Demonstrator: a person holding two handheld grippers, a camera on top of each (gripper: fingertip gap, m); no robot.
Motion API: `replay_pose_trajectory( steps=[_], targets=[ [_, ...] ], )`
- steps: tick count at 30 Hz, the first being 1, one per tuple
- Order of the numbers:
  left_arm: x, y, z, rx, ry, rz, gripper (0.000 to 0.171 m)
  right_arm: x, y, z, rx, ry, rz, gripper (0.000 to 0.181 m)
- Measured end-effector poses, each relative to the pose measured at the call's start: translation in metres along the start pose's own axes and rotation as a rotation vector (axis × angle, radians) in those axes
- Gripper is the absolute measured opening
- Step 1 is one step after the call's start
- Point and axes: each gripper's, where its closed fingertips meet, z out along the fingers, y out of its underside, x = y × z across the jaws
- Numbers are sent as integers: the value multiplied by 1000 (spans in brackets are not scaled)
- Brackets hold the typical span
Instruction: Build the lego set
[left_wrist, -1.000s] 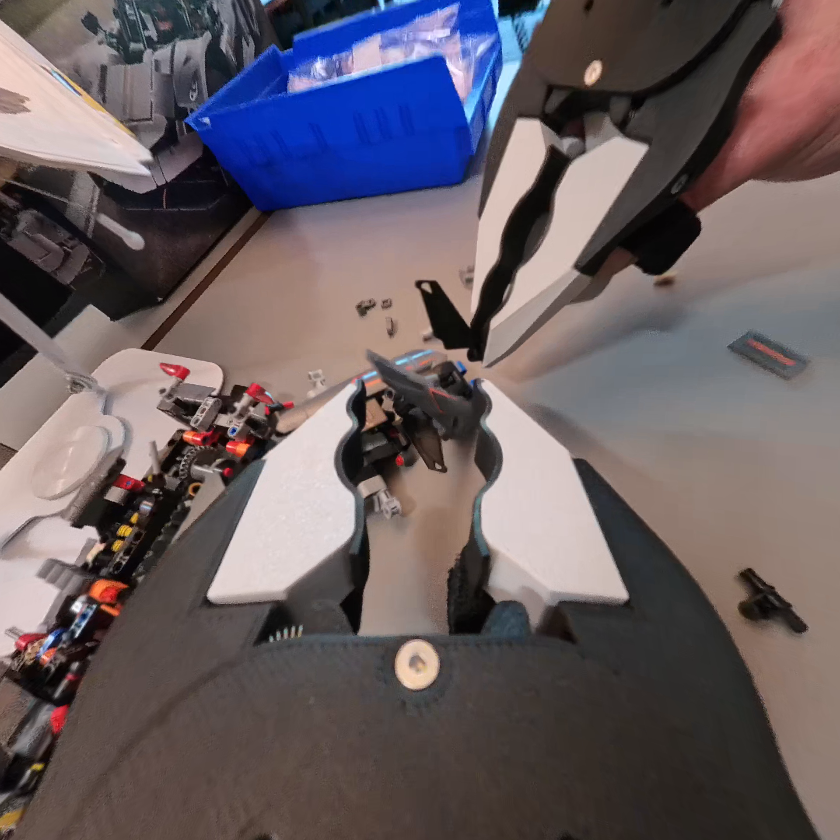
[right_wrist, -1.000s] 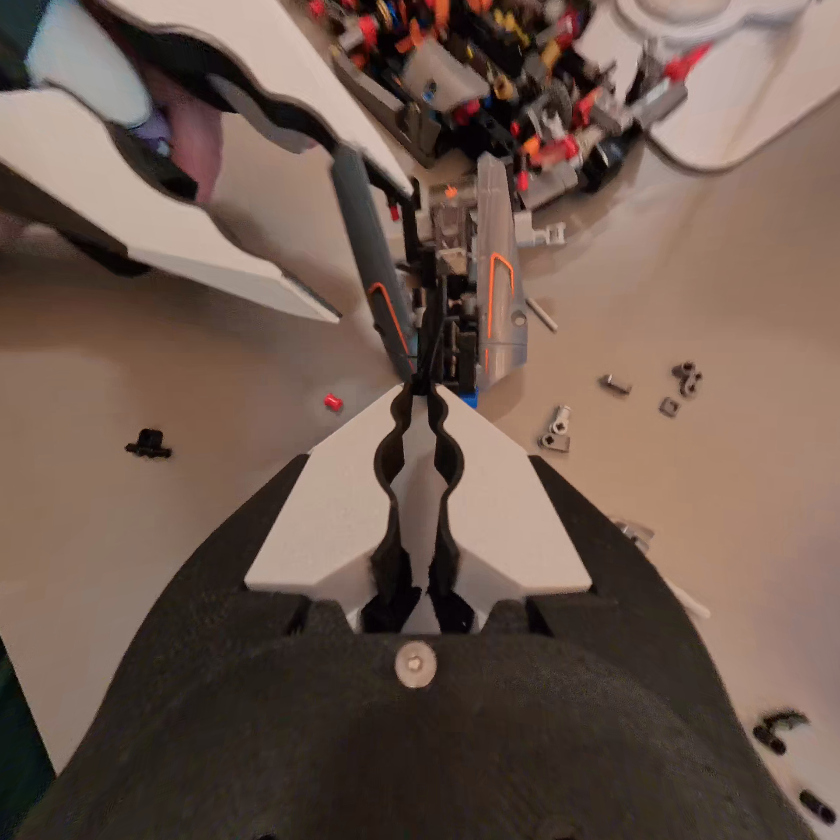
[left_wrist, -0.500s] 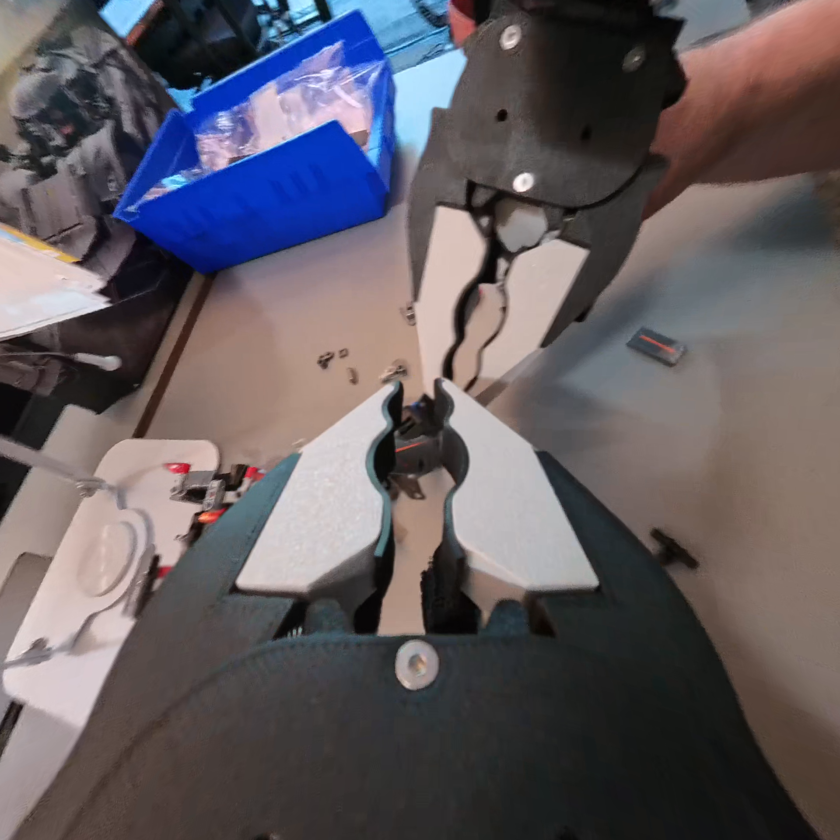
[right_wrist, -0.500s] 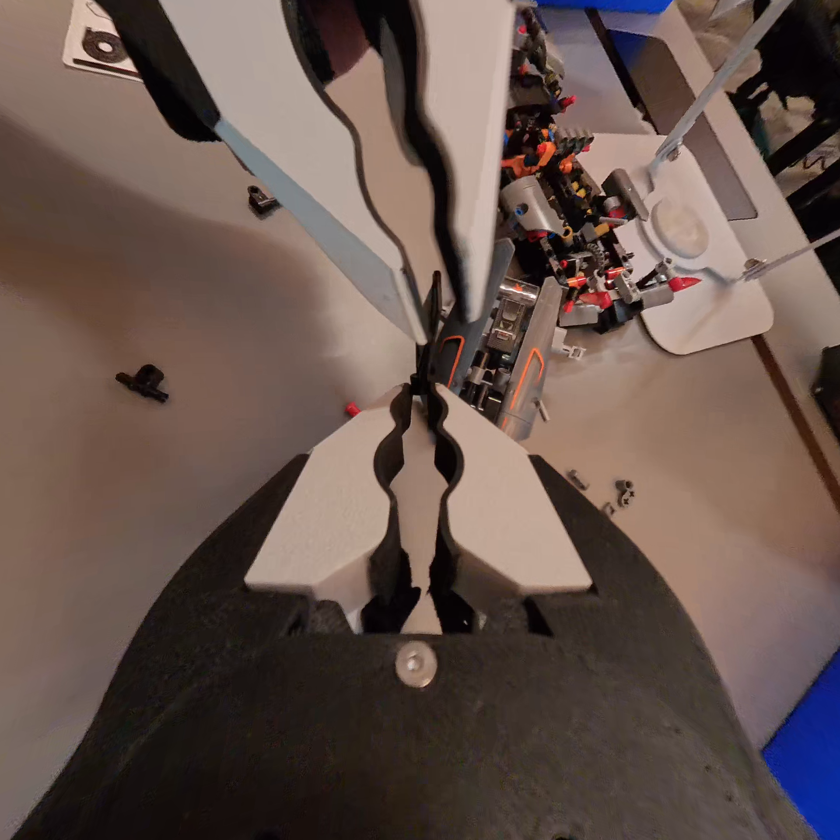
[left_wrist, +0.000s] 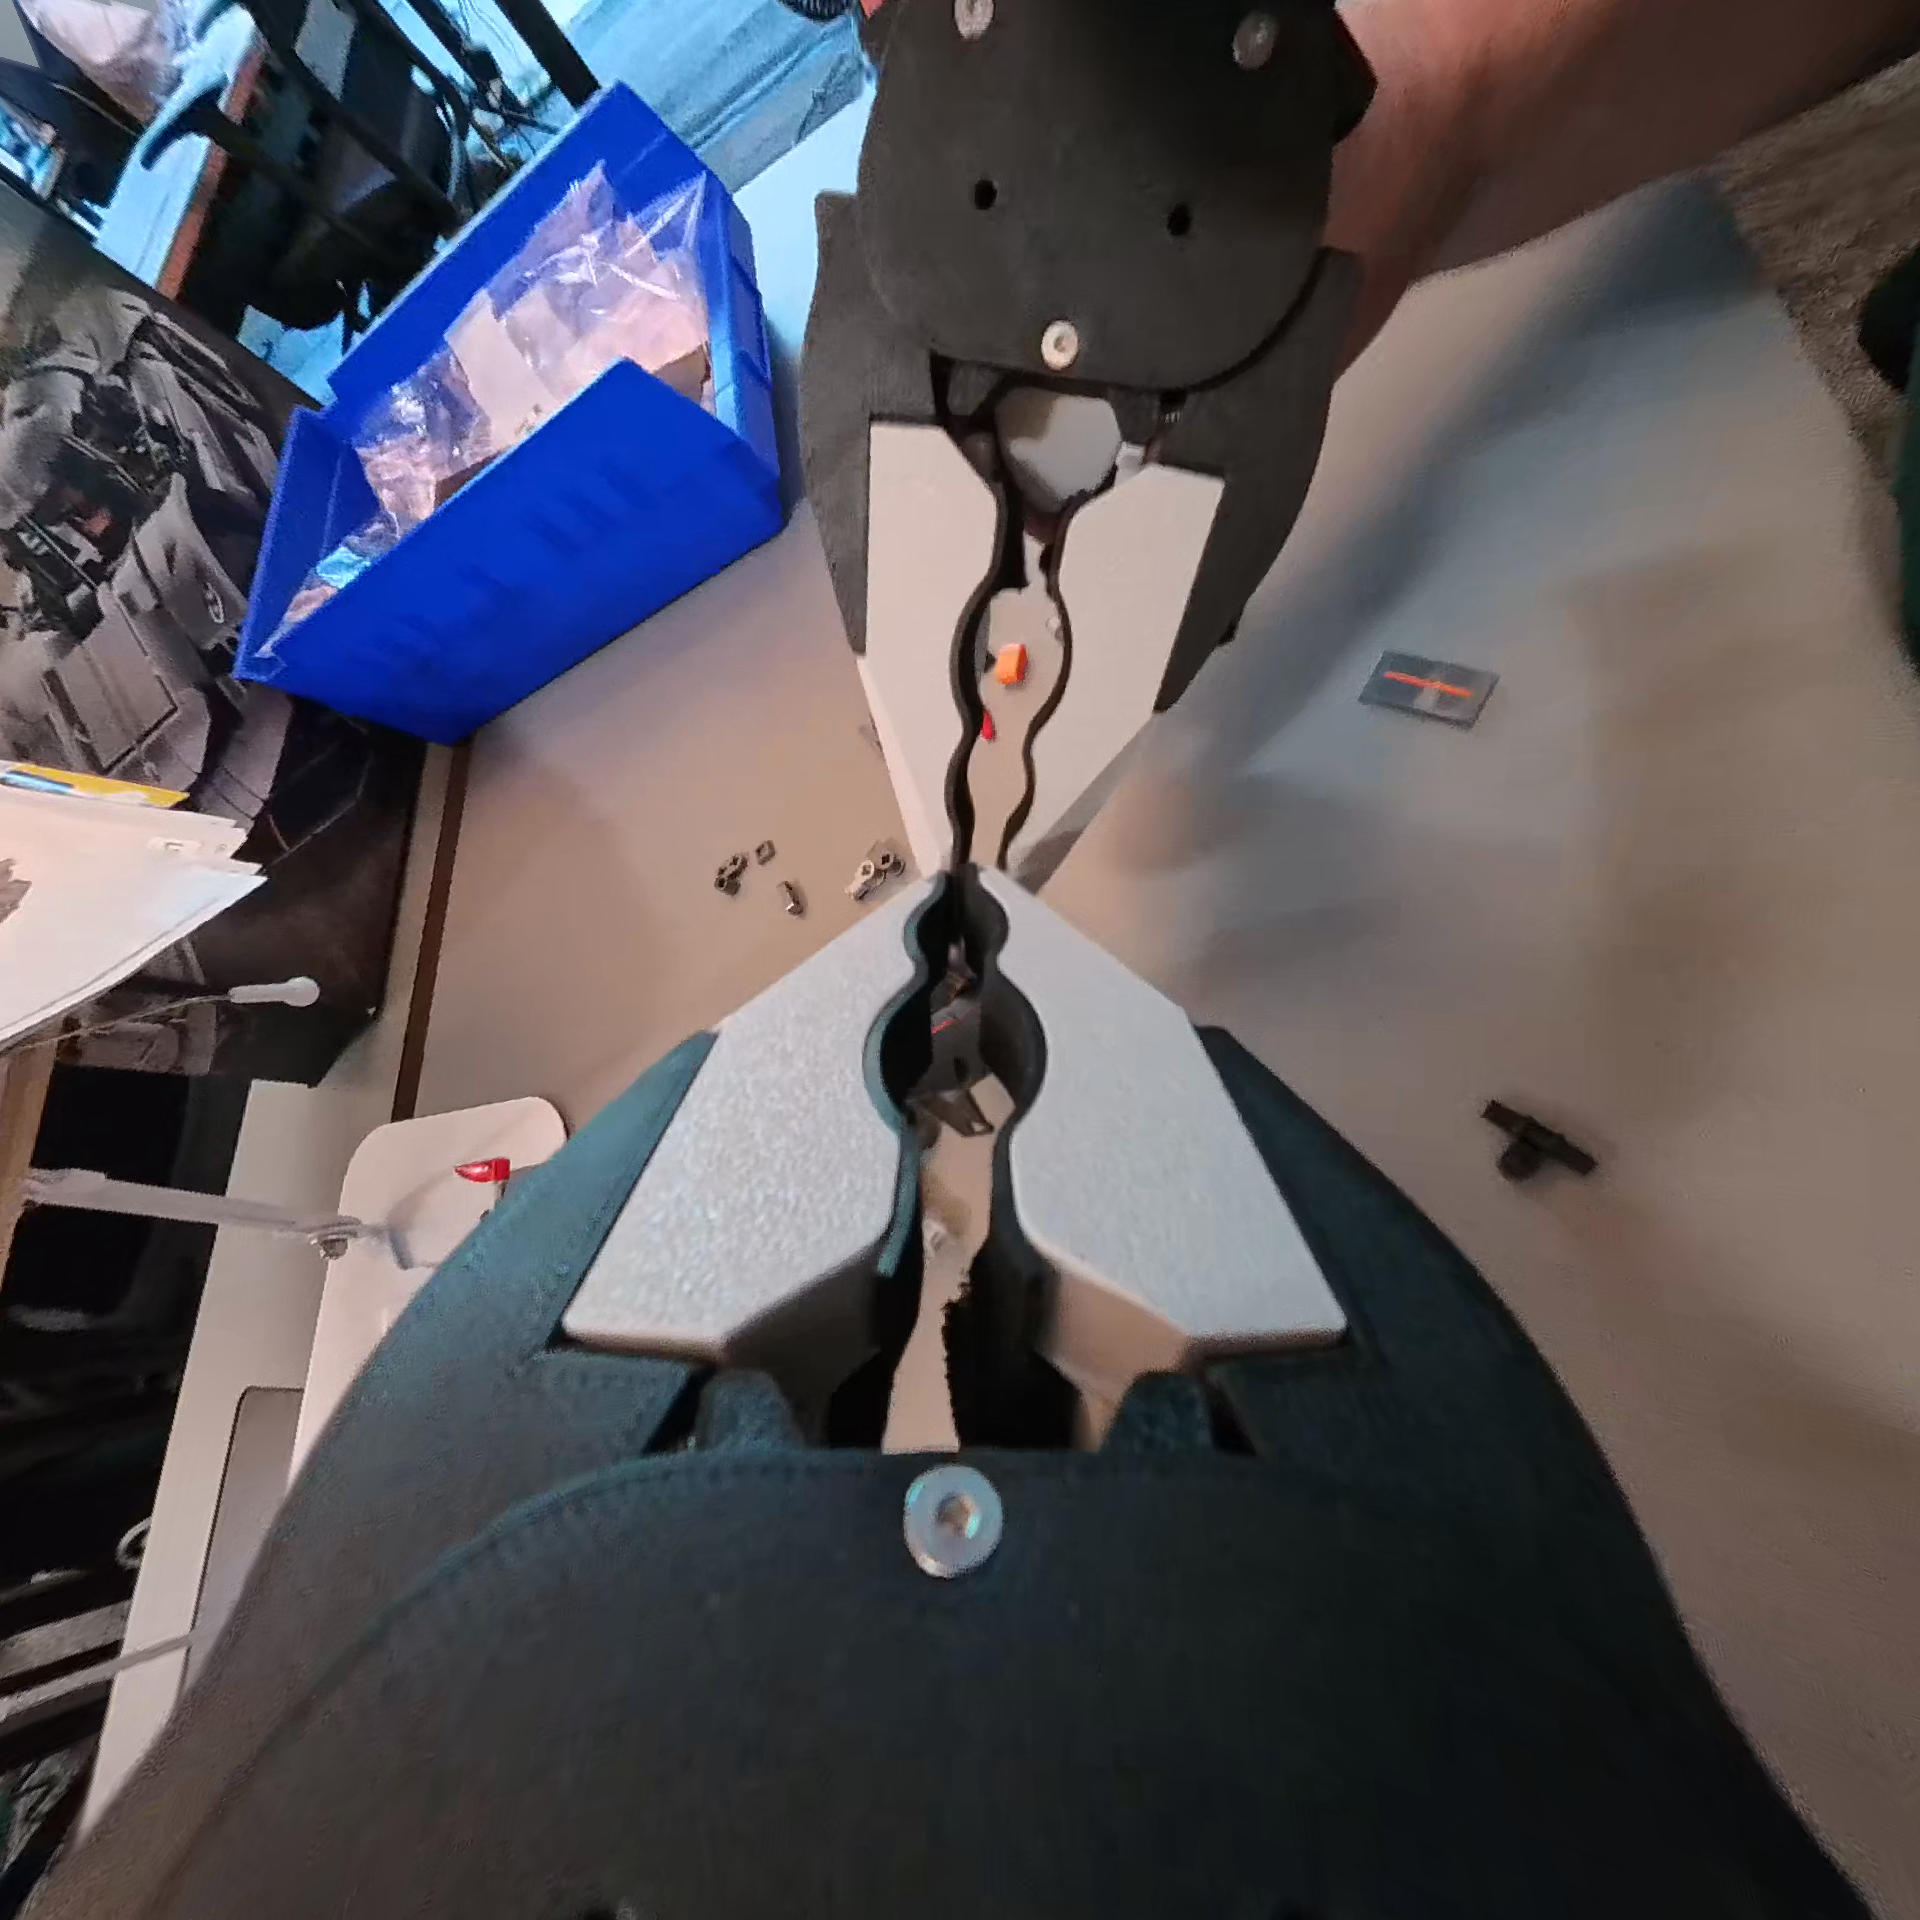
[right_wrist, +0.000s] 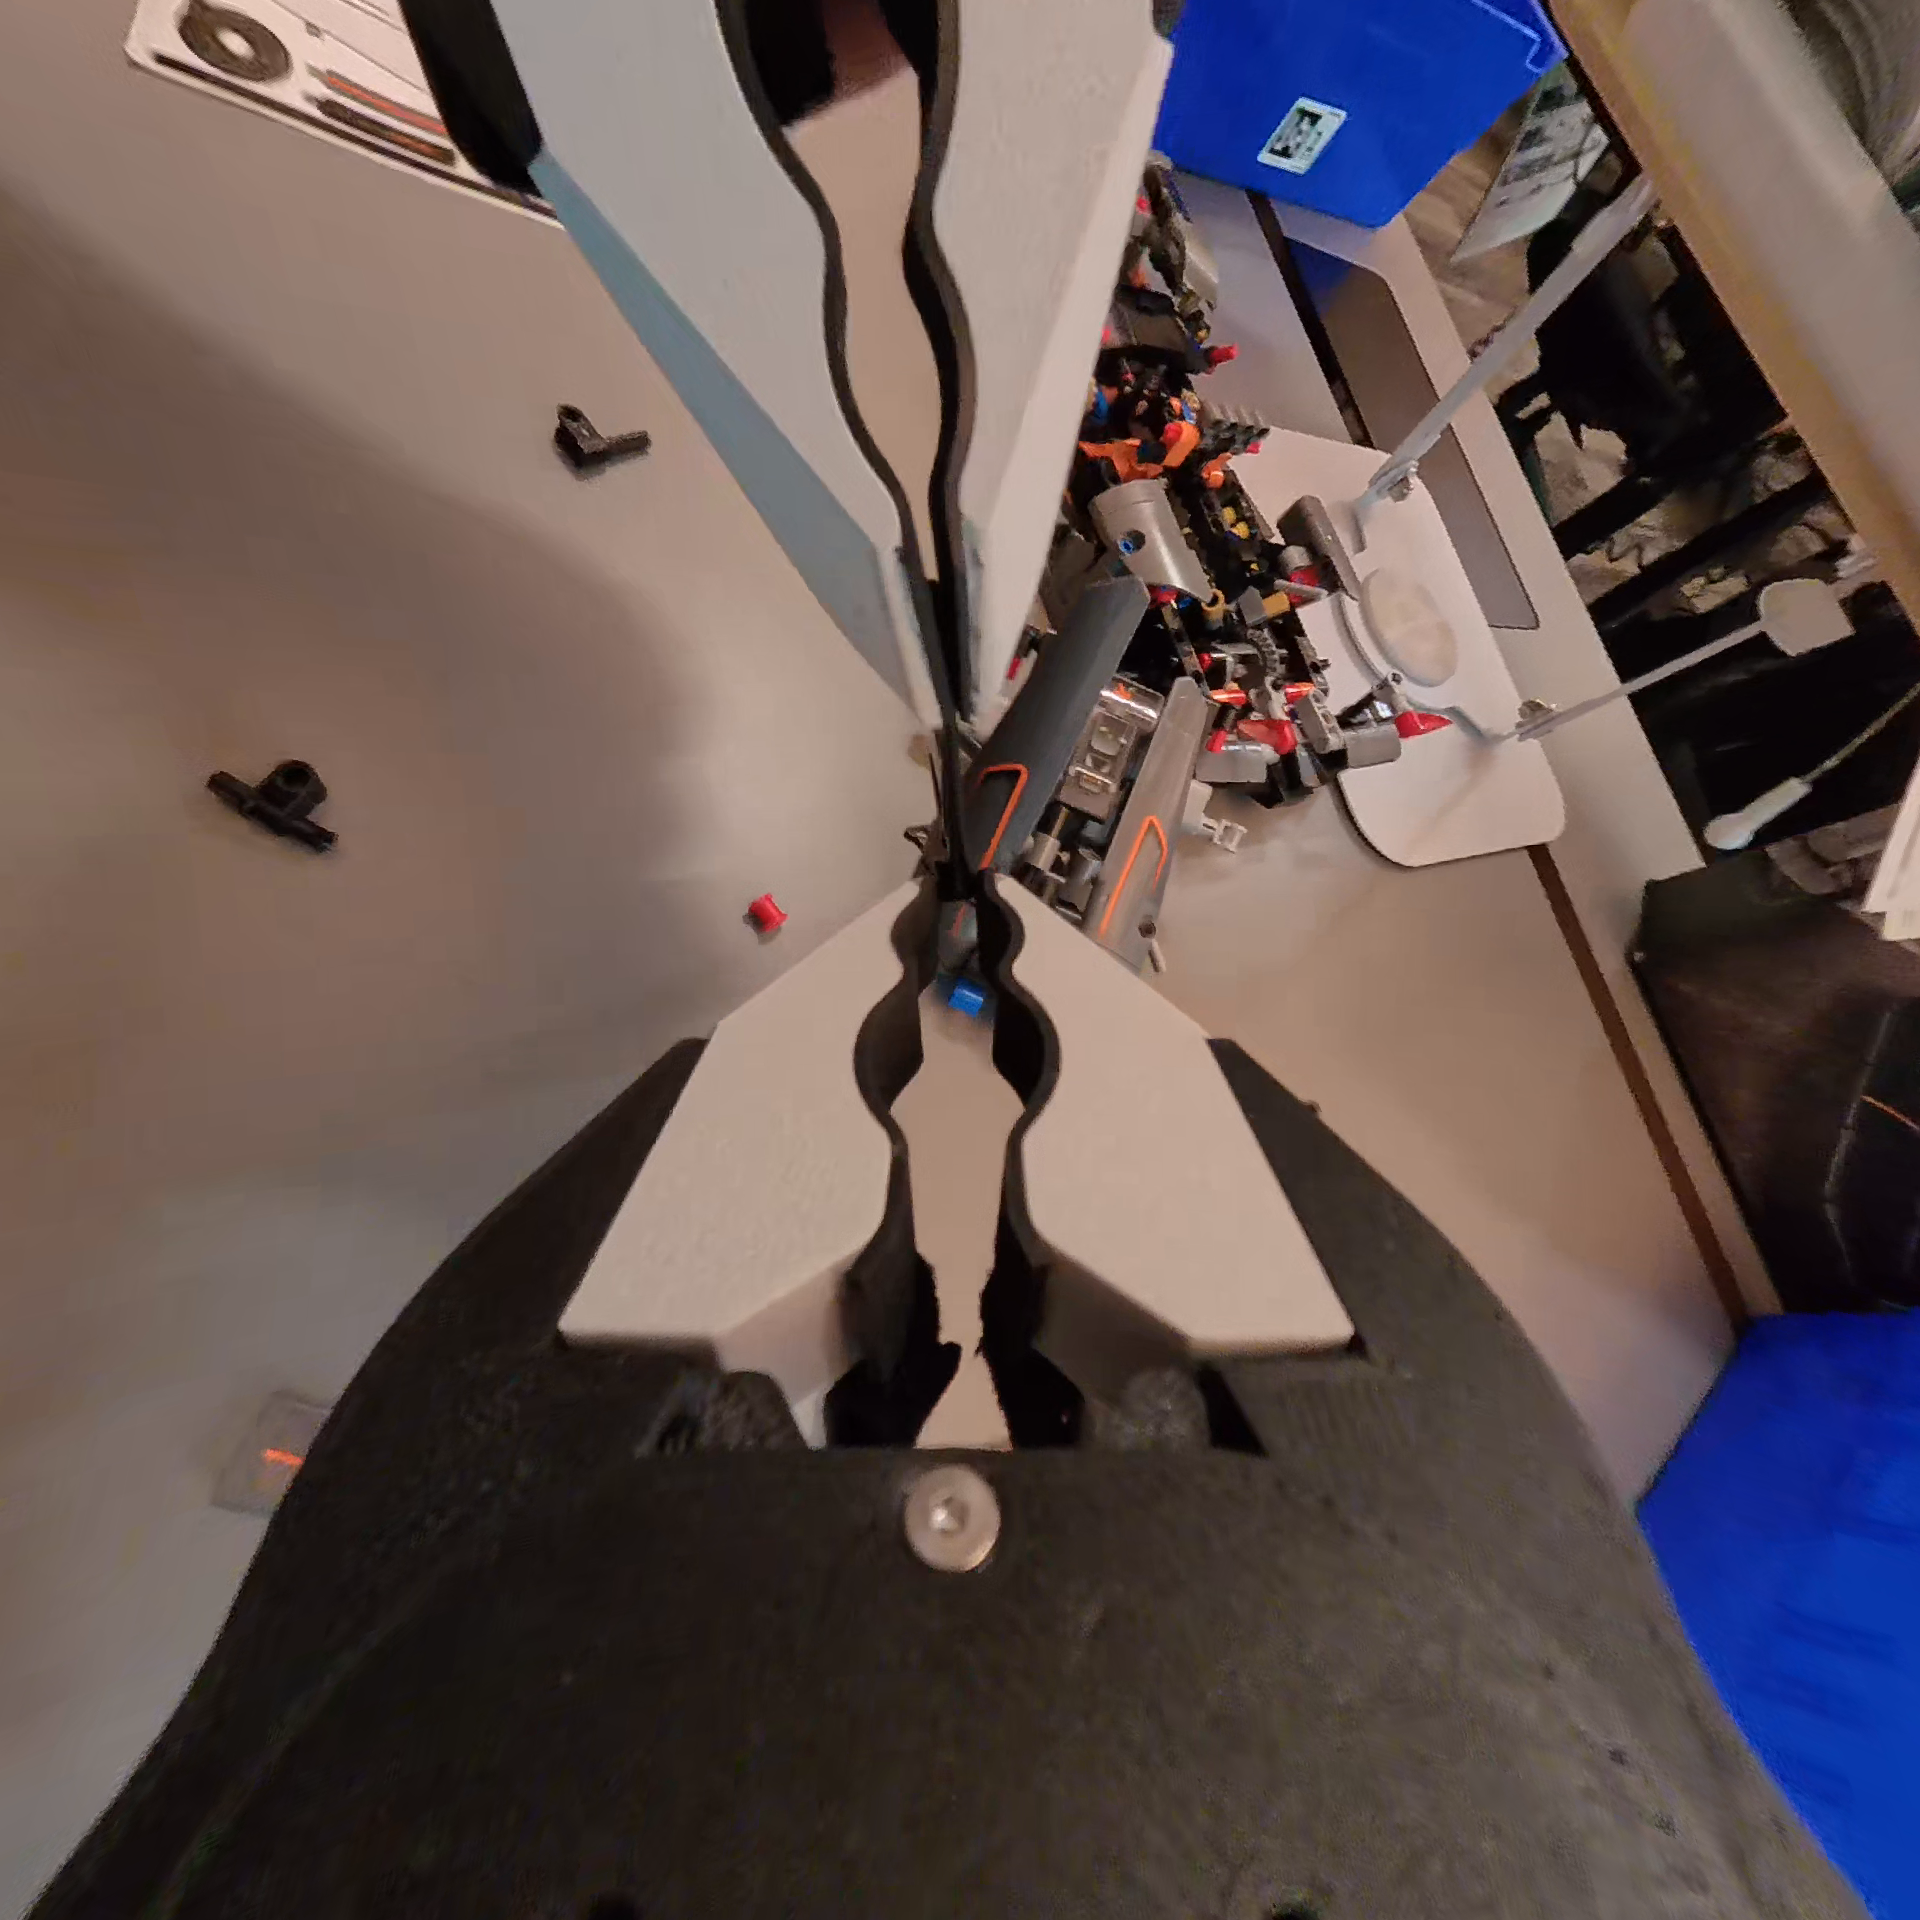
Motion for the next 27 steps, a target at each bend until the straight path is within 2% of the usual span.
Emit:
replay_pose_trajectory(
  steps=[12, 16, 19, 22, 27],
  targets=[
    [-8, 24, -1, -119, -30, 61, 0, 2, 3, -6, 8, -13, 37, 4],
    [-19, 35, -1, -170, -99, 64, 2, 4, 1, -2, 38, -26, 110, 4],
    [-35, 41, -7, -164, -168, -42, 26, 13, 10, 4, 11, 19, 150, 4],
    [-40, 49, -12, -84, -157, -242, 40, 21, 15, 6, 24, 60, 231, 4],
    [-31, 76, 7, 12, -70, -524, 42, 24, 29, 20, -19, 82, 318, 4]
  ],
)
